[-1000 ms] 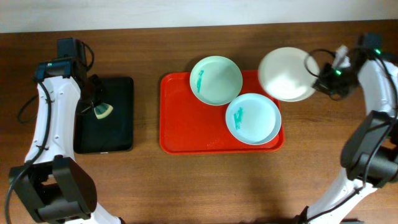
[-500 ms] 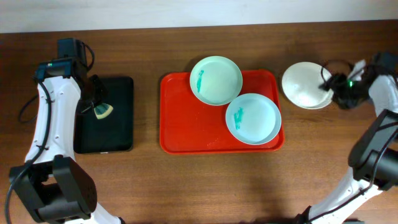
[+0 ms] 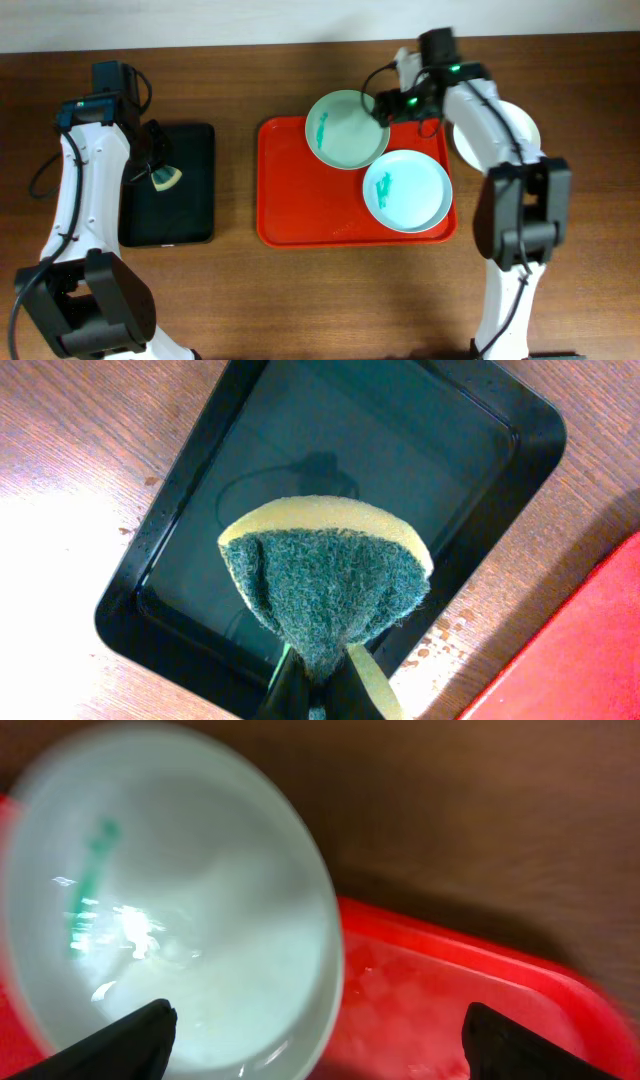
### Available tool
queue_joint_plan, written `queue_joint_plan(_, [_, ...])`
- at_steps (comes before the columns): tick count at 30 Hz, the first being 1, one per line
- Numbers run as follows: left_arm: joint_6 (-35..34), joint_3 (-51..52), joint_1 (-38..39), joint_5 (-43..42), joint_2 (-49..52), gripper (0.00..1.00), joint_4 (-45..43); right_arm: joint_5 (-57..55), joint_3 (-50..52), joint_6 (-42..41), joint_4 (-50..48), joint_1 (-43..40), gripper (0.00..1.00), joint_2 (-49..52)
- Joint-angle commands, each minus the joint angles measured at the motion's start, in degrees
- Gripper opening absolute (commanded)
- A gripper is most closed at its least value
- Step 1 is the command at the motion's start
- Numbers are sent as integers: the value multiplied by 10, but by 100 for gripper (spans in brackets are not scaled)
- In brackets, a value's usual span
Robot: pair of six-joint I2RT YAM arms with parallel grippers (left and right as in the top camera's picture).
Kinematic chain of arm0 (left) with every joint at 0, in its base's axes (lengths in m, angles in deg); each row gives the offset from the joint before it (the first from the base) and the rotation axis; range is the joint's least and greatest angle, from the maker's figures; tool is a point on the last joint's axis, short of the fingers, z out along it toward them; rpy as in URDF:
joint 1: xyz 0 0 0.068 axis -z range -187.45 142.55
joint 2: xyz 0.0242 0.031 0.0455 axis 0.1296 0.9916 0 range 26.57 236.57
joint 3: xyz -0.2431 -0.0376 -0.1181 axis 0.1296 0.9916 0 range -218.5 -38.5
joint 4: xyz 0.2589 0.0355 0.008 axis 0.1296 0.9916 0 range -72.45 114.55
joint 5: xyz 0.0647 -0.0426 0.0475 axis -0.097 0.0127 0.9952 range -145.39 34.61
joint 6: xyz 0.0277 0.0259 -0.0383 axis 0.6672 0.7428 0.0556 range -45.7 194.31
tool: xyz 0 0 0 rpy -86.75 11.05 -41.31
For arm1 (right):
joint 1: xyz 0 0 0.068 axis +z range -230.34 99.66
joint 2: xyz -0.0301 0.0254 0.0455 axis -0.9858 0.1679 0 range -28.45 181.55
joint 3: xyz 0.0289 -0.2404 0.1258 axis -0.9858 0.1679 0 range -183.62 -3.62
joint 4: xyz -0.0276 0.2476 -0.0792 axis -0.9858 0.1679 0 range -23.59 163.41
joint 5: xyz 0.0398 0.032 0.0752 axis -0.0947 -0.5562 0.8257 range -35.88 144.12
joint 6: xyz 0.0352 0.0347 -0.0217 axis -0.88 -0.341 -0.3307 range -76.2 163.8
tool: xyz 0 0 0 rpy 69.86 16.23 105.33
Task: Clean dirty plates on tray and stack at the side
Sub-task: 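Grasp the pale green plate rim with the right gripper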
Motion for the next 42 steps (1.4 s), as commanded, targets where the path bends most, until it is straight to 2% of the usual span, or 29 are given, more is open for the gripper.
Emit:
queue_joint_plan(1, [-5, 2, 1, -6, -3, 0, -2, -40, 8, -38, -16, 15, 76, 42])
queue_joint_plan(3, [-5, 2, 1, -6, -3, 0, -2, -41, 8, -38, -21, 26, 65, 47])
queue_joint_plan(6, [-5, 2, 1, -6, -3, 0, -5, -41, 8, -38, -23, 37, 35, 47])
queue_joint_plan(8, [-5, 2, 1, -6, -3, 0, -4, -41, 8, -39, -24, 46, 9, 47])
queue_joint_plan(9, [-5, 2, 1, -6, -3, 0, -4, -39, 8, -45, -25, 52, 4, 47])
queue_joint_plan(11, [-5, 2, 1, -6, -3, 0, -4, -27, 8, -48, -24, 60, 4, 47])
queue_joint_plan(15, [-5, 2, 1, -34, -3, 0, -4, 101, 8, -49, 21, 80, 4, 46])
queue_joint_plan(19, [25, 2, 2, -83, -3, 0, -10, 92, 8, -49, 94, 106, 4, 46])
queue_joint_plan(21, [27, 2, 2, -90, -3, 0, -10, 56, 8, -48, 95, 120, 26, 46])
queue_joint_plan(22, [27, 2, 2, -90, -3, 0, -10, 26, 8, -48, 81, 126, 32, 46])
queue_joint_plan(23, [27, 2, 2, -90, -3, 0, -9, 3, 8, -46, 63, 129, 33, 46])
queue_joint_plan(27, [27, 2, 2, -90, -3, 0, -10, -14, 8, -21, 14, 133, 33, 49])
queue_joint_plan(31, [27, 2, 10, -109, -3, 0, -10, -14, 8, -16, 35, 133, 29, 67])
queue_joint_plan(36, [30, 2, 69, -109, -3, 0, -19, -14, 8, -30, 108, 136, 26, 77])
queue_joint_plan(38, [30, 2, 99, -109, -3, 0, -21, -13, 8, -40, 141, 136, 19, 77])
queue_joint_plan(42, [29, 2, 173, -109, 14, 0, -39, -9, 8, -80, 164, 146, 17, 77])
